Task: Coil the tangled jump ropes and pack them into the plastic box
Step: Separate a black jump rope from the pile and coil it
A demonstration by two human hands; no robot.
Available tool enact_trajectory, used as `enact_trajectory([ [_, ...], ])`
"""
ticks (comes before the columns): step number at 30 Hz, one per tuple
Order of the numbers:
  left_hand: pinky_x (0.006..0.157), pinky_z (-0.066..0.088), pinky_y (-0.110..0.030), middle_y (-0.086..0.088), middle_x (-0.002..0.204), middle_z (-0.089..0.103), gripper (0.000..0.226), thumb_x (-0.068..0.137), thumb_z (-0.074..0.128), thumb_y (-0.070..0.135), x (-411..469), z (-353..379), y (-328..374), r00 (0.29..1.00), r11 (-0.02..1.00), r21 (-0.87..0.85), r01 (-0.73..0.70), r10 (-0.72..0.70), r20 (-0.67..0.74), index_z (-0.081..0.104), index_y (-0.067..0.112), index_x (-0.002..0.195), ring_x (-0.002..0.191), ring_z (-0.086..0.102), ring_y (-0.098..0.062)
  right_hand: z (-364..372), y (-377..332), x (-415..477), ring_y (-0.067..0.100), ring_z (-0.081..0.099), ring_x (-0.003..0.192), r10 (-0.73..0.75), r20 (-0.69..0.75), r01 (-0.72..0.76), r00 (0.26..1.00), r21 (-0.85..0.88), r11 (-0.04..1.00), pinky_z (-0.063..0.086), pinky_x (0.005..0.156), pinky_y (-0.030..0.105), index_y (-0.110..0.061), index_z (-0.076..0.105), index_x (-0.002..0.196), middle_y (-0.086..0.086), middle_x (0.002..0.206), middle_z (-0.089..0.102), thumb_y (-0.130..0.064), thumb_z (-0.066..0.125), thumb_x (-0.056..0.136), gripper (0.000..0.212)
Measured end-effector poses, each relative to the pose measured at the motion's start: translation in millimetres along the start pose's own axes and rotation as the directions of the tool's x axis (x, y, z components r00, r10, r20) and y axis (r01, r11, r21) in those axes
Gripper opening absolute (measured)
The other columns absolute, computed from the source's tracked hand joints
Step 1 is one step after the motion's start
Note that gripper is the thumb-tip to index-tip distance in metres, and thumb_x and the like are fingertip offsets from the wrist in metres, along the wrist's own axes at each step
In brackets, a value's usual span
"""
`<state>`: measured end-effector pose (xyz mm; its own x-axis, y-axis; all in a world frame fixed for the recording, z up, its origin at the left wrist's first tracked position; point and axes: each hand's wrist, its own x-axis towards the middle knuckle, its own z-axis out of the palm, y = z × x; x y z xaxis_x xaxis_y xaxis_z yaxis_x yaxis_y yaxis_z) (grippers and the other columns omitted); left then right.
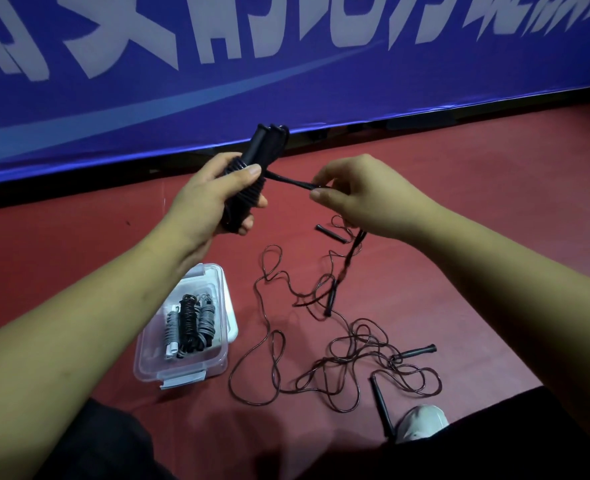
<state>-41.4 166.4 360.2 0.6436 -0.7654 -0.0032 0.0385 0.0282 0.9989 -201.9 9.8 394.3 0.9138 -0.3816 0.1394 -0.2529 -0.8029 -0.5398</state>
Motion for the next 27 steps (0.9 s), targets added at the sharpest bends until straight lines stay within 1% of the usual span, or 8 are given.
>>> enact_trajectory([
  [4, 0.053, 0.045, -0.028, -0.010, 0.079, 0.067, 0.006, 0.096, 0.058, 0.030, -1, 1, 4, 0.999, 0.997, -0.069, 0.029, -0.030, -0.022, 0.058, 0.026, 0.100, 0.051, 0.053, -0.024, 3, -7, -1, 0.029, 0.062, 0.086, -0.067, -0.143, 0.035, 0.987, -0.211, 0.977, 0.053, 0.074, 0.040, -0.025, 0.062, 0.112, 0.002, 0.091, 0.066, -0.036, 0.058, 0.096, 0.019],
  [8, 0.053, 0.045, -0.027, -0.009, 0.077, 0.068, 0.008, 0.094, 0.061, 0.029, 0, -1, 4, 0.998, 0.998, -0.052, 0.039, -0.042, -0.056, 0.058, 0.026, 0.101, 0.051, 0.053, -0.023, 1, -21, -3, 0.035, 0.061, 0.087, -0.146, -0.154, 0.093, 0.977, -0.305, 0.948, 0.052, 0.070, 0.042, -0.022, 0.063, 0.108, 0.006, 0.094, 0.067, -0.034, 0.057, 0.097, 0.017],
  [10, 0.050, 0.044, -0.027, -0.005, 0.072, 0.068, 0.013, 0.092, 0.066, 0.025, 1, -1, -1, 0.993, 0.995, 0.094, -0.030, 0.040, -0.111, 0.059, 0.024, 0.102, 0.051, 0.054, -0.022, 2, -29, -5, 0.036, 0.060, 0.083, -0.200, -0.112, 0.140, 0.973, -0.397, 0.907, 0.048, 0.065, 0.039, -0.019, 0.063, 0.105, 0.006, 0.091, 0.065, -0.033, 0.055, 0.098, 0.018],
  [12, 0.047, 0.047, -0.028, 0.000, 0.072, 0.068, 0.017, 0.089, 0.072, 0.023, 3, -2, -6, 0.974, 0.926, 0.343, -0.154, 0.200, -0.103, 0.061, 0.025, 0.101, 0.054, 0.060, -0.018, 1, -36, -6, 0.037, 0.058, 0.080, -0.229, -0.088, 0.165, 0.970, -0.457, 0.874, 0.045, 0.062, 0.038, -0.017, 0.062, 0.102, 0.007, 0.089, 0.063, -0.033, 0.054, 0.097, 0.019],
  [15, 0.053, 0.051, -0.031, -0.001, 0.075, 0.070, 0.021, 0.083, 0.077, 0.031, 4, -4, -12, 0.979, 0.854, 0.491, -0.172, 0.206, -0.015, 0.059, 0.031, 0.095, 0.055, 0.065, -0.015, -2, -41, -7, 0.036, 0.056, 0.076, -0.241, -0.059, 0.182, 0.969, -0.490, 0.853, 0.041, 0.061, 0.037, -0.016, 0.062, 0.100, 0.006, 0.086, 0.059, -0.034, 0.054, 0.096, 0.020],
  [19, 0.069, 0.055, -0.039, 0.000, 0.080, 0.067, 0.029, 0.083, 0.073, 0.042, -1, -1, -19, 0.973, 0.609, 0.766, -0.208, 0.212, 0.095, 0.049, 0.032, 0.096, 0.066, 0.067, -0.021, 2, -41, -9, 0.032, 0.058, 0.076, -0.195, -0.010, 0.173, 0.981, -0.419, 0.891, 0.040, 0.060, 0.034, -0.017, 0.065, 0.096, 0.003, 0.081, 0.058, -0.033, 0.057, 0.093, 0.018],
  [22, 0.068, 0.052, -0.037, 0.004, 0.076, 0.063, 0.028, 0.083, 0.071, 0.044, -3, 3, -15, 0.967, 0.533, 0.811, -0.241, 0.202, 0.154, 0.052, 0.031, 0.098, 0.070, 0.063, -0.020, 5, -38, -5, 0.030, 0.057, 0.072, -0.131, -0.012, 0.120, 0.991, -0.320, 0.940, 0.037, 0.058, 0.032, -0.017, 0.067, 0.090, 0.001, 0.074, 0.054, -0.033, 0.063, 0.089, 0.016],
  [27, 0.068, 0.055, -0.042, 0.005, 0.078, 0.065, 0.037, 0.073, 0.075, 0.054, -6, 6, -10, 0.967, 0.451, 0.857, -0.248, 0.059, 0.248, 0.055, 0.031, 0.094, 0.069, 0.062, -0.015, 3, -35, -3, 0.014, 0.054, 0.052, -0.024, 0.021, 0.027, 1.000, -0.155, 0.987, 0.036, 0.049, 0.026, -0.015, 0.069, 0.077, -0.003, 0.059, 0.059, -0.027, 0.069, 0.086, 0.015],
])
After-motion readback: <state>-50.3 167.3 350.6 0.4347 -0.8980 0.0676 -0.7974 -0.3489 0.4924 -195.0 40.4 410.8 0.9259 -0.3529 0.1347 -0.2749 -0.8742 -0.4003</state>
